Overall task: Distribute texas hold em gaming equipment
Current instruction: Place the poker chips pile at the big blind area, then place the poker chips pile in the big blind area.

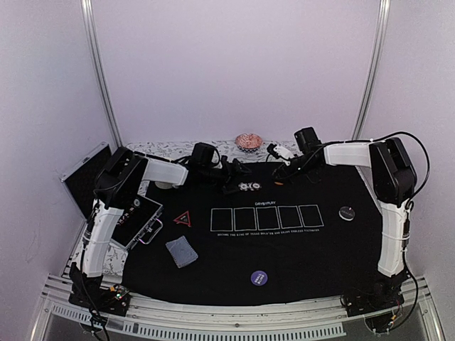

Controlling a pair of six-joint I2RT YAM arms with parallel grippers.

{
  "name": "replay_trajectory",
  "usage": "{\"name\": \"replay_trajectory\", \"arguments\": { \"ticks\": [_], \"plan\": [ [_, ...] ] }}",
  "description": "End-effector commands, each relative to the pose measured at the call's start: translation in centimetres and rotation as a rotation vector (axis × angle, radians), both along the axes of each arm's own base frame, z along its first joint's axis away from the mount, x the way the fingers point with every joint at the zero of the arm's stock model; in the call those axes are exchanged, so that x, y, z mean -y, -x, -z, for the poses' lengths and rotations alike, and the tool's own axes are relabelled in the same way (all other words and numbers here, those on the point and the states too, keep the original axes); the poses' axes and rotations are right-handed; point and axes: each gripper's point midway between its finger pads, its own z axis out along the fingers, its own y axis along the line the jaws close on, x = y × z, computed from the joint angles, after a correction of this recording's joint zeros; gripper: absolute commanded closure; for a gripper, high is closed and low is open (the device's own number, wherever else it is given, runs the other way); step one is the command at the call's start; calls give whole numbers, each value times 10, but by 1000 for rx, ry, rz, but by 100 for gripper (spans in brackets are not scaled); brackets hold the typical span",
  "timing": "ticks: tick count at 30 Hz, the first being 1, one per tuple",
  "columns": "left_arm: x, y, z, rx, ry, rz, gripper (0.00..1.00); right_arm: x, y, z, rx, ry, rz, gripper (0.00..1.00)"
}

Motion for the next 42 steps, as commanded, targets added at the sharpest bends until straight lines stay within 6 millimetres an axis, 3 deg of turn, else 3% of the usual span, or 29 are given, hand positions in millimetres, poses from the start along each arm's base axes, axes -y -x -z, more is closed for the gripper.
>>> {"name": "replay_trajectory", "arguments": {
  "ticks": [1,5,8,15,23,26,31,40,42],
  "plan": [
    [-19,-16,-4,64,-156,-4,2,50,-11,-20,21,25,145,98],
    [-20,-21,-6,109,-225,22,2,99,-22,-2,-14,79,286,98],
    [-23,-24,-10,129,-262,23,2,120,-26,20,-48,153,340,98],
    [-29,-23,-33,207,-310,47,2,129,-32,54,-108,199,361,98],
    [-36,-22,-58,291,-359,65,2,136,-36,68,-141,247,386,96],
    [-36,-21,-58,290,-358,72,2,136,-35,67,-140,247,386,83],
    [-36,-19,-62,300,-361,81,2,134,-38,61,-128,234,386,53],
    [-39,-18,-84,350,-376,84,2,128,-43,50,-120,204,375,27],
    [-39,-16,-90,365,-377,89,2,124,-45,40,-112,186,366,0]
  ]
}}
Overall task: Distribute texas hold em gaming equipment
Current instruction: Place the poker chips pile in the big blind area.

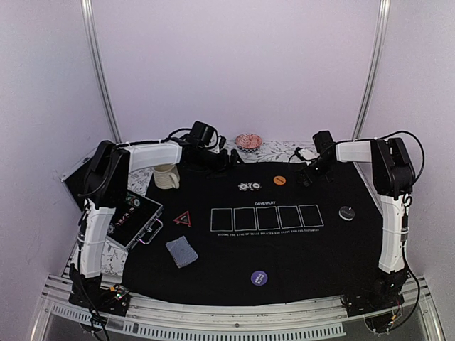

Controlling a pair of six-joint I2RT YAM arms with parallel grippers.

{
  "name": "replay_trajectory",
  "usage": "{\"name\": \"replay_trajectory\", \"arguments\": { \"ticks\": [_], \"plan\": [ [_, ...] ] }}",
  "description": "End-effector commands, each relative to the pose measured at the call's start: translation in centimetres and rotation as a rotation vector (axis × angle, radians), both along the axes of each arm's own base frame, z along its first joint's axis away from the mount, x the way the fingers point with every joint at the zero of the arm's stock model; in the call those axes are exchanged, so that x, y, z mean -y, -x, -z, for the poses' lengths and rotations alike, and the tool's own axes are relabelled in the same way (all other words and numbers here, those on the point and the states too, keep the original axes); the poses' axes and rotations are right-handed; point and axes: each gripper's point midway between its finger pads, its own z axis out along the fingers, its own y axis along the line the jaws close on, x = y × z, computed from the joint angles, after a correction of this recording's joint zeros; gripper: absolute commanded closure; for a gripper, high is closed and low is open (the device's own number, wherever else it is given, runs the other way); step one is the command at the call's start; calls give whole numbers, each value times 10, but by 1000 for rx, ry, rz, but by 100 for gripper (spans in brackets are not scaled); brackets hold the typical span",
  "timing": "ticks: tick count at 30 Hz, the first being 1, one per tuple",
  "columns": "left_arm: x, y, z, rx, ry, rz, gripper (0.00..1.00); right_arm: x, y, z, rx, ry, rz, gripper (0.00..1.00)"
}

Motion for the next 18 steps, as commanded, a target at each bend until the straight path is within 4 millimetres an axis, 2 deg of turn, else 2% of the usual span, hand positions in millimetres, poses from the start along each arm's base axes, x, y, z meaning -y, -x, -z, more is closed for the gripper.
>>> {"name": "replay_trajectory", "arguments": {
  "ticks": [1,5,8,10,11,14,15,16,17,18],
  "plan": [
    [-5,-3,-50,94,12,14,2,-11,-4,-15,6,-31,-22,1],
    [0,1,-78,176,-6,53,2,-23,-9,-52,70,-88,-66,1],
    [8,10,-103,247,-10,95,2,-30,-14,-89,139,-123,-90,1],
    [10,18,-129,326,-25,117,2,-33,-16,-119,195,-147,-100,1],
    [11,22,-139,367,-44,119,2,-34,-15,-136,230,-160,-103,1],
    [9,39,-181,535,-121,112,2,-34,-6,-207,401,-217,-105,1],
    [5,48,-203,606,-133,108,2,-35,-2,-229,471,-244,-108,1],
    [1,56,-218,663,-139,107,2,-34,5,-253,536,-269,-108,1],
    [-2,63,-232,710,-128,110,2,-33,14,-265,565,-302,-95,1],
    [-9,71,-243,744,-113,108,2,-31,23,-286,615,-332,-91,1]
  ]
}}
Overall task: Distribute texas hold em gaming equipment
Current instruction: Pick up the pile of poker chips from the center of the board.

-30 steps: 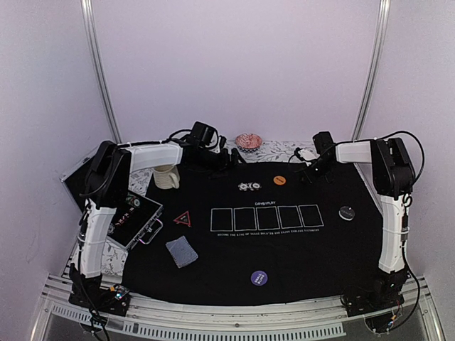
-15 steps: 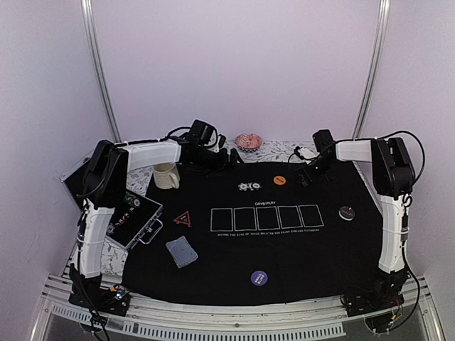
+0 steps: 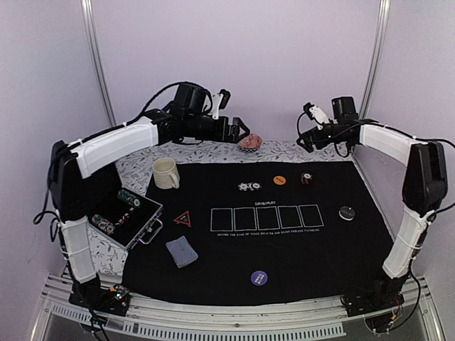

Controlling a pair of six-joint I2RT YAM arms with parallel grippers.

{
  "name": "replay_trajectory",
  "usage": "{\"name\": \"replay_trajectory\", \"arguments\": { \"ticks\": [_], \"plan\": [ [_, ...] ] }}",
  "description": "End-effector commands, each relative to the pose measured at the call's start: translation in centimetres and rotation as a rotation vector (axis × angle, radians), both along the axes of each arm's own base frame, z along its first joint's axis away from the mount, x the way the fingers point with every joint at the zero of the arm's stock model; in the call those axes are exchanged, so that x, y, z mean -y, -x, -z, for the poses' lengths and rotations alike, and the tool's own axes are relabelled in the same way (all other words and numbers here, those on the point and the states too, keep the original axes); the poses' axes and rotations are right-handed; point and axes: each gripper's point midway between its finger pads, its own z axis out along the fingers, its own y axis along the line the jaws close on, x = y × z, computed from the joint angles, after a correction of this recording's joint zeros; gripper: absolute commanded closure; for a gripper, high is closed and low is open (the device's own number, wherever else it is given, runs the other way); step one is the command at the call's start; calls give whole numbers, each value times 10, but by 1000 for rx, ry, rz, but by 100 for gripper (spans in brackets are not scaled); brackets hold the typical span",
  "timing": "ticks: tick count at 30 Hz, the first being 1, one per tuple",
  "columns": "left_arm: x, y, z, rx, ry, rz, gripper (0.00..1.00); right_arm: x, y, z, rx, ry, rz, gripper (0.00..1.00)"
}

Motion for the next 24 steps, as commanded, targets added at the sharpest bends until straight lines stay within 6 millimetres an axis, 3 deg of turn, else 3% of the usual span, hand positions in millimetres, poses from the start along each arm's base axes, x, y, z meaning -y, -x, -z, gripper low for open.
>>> {"name": "replay_trajectory", "arguments": {
  "ticks": [1,2,6,9,11,13,17,21,24],
  "plan": [
    [-24,33,-74,285,1,2,2,-4,32,-124,295,-192,-1,1],
    [-33,41,-71,302,0,-1,2,-1,41,-139,324,-218,6,1],
    [-79,74,-98,490,53,-70,2,15,86,-182,450,-342,61,1],
    [-121,99,-101,591,57,-160,2,28,121,-187,491,-430,107,1],
    [-143,112,-97,612,31,-199,2,27,140,-185,476,-449,76,1],
    [-166,115,-85,559,-38,-270,2,23,153,-174,413,-466,55,1],
    [-221,112,-41,361,-247,-503,2,25,174,-139,260,-468,79,1],
    [-266,120,4,177,-375,-650,2,40,192,-103,193,-458,170,1],
    [-312,126,34,20,-440,-785,3,52,201,-82,171,-442,240,1]
  ]
}}
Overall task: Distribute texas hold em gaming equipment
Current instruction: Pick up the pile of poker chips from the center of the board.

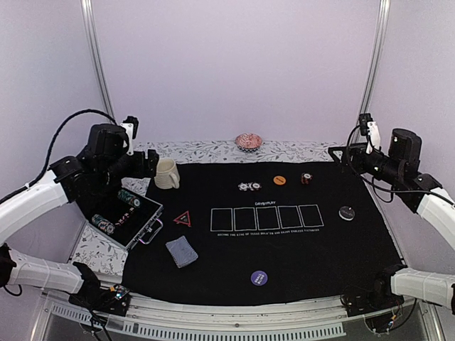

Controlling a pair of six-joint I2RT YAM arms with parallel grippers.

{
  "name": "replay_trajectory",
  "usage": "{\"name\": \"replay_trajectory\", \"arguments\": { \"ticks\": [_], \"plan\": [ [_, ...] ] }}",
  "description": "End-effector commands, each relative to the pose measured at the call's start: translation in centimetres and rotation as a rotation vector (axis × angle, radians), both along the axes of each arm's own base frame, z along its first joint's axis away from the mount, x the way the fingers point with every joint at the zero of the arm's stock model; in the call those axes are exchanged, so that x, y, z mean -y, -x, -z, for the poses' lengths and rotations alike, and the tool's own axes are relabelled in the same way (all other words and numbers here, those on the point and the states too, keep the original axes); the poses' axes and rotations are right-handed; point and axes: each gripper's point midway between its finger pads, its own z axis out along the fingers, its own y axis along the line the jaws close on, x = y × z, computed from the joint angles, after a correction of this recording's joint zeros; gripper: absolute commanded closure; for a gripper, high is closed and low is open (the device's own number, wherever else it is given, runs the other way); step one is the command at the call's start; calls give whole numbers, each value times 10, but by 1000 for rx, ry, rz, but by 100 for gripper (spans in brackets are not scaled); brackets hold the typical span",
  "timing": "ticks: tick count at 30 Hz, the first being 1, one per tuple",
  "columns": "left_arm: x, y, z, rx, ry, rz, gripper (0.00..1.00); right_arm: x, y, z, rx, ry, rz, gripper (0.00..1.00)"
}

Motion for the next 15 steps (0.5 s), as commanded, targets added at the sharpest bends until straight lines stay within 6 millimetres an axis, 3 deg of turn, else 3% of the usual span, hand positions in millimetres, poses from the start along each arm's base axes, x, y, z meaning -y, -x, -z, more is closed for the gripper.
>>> {"name": "replay_trajectory", "arguments": {
  "ticks": [1,3,7,11,15],
  "plan": [
    [-85,15,56,-248,-77,-315,5,19,14,38,-111,-8,100,1],
    [-99,12,64,-284,-67,-333,8,21,18,47,-130,1,107,1],
    [-121,-2,113,-446,-60,-343,12,20,17,57,-137,7,101,1],
    [-127,-20,157,-577,-73,-336,21,15,15,59,-155,6,77,1],
    [-131,-35,180,-627,-128,-338,24,13,17,59,-164,3,62,1]
  ]
}}
